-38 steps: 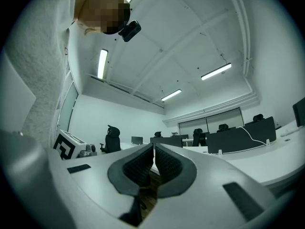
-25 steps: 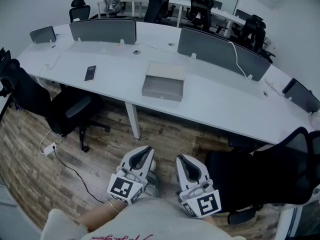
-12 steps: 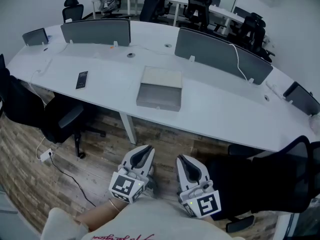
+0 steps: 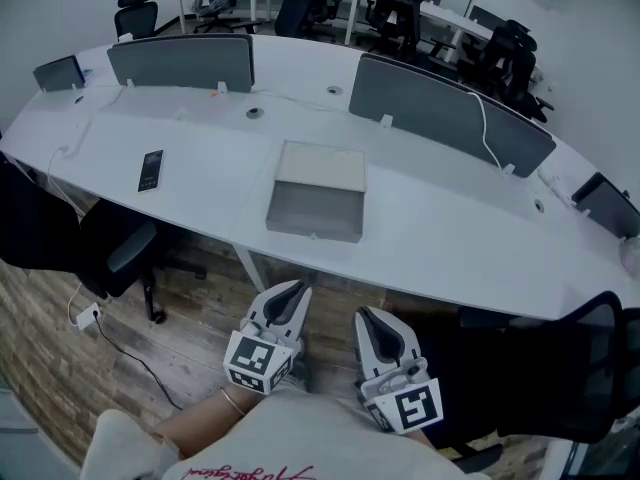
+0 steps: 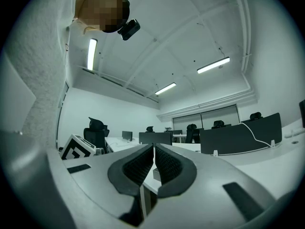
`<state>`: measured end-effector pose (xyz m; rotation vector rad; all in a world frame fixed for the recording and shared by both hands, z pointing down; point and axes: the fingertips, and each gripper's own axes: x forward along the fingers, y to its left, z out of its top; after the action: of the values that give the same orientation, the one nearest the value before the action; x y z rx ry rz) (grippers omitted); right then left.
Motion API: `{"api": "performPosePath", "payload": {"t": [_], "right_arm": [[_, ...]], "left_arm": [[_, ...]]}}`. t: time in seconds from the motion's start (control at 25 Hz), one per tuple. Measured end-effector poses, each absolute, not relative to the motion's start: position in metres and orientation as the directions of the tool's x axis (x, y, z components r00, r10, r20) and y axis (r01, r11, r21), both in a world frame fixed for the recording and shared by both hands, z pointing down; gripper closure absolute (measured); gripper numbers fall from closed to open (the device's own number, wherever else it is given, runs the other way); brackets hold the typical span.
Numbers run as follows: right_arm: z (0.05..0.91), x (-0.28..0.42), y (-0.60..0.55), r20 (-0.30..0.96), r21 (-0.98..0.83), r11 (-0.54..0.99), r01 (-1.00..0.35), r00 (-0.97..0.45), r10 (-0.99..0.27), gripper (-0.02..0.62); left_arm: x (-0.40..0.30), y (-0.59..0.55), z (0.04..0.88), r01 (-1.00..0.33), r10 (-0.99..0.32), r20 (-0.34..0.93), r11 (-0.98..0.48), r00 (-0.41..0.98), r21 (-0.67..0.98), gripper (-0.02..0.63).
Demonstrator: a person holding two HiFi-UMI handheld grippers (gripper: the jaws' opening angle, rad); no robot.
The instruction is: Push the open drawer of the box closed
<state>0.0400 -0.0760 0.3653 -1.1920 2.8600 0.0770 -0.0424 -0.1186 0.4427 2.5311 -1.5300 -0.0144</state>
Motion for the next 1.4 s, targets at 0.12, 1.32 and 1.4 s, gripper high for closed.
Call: {"api": "performPosePath", "payload": {"t": [0.12,1.32,1.4], "right_arm": [[0.365,0.041,-0.092,-0.053,0.023,0.694,-0.719,-0.695,-0.717,0.572],[0.363,0.069,-0.17,-0.068,-0.031,0.594,-0.804,-0.591,-0.804,0.572],[0.361,0.068,-0.171,-0.076,-0.038,0.592,-0.805,-0.589,-0.805,0.572]], "left_arm": [[-0.044,-0.141,0.452,-0.886,-0.881,0.125,-0.437,0.456,0.153,0.577],[-0.051,-0.268,0.584,-0.964,-0.798,0.54,-0.224,0.266,0.143,0.44],[-0.05,-0.271,0.585,-0.963,-0.795,0.543,-0.218,0.27,0.161,0.446]]}}
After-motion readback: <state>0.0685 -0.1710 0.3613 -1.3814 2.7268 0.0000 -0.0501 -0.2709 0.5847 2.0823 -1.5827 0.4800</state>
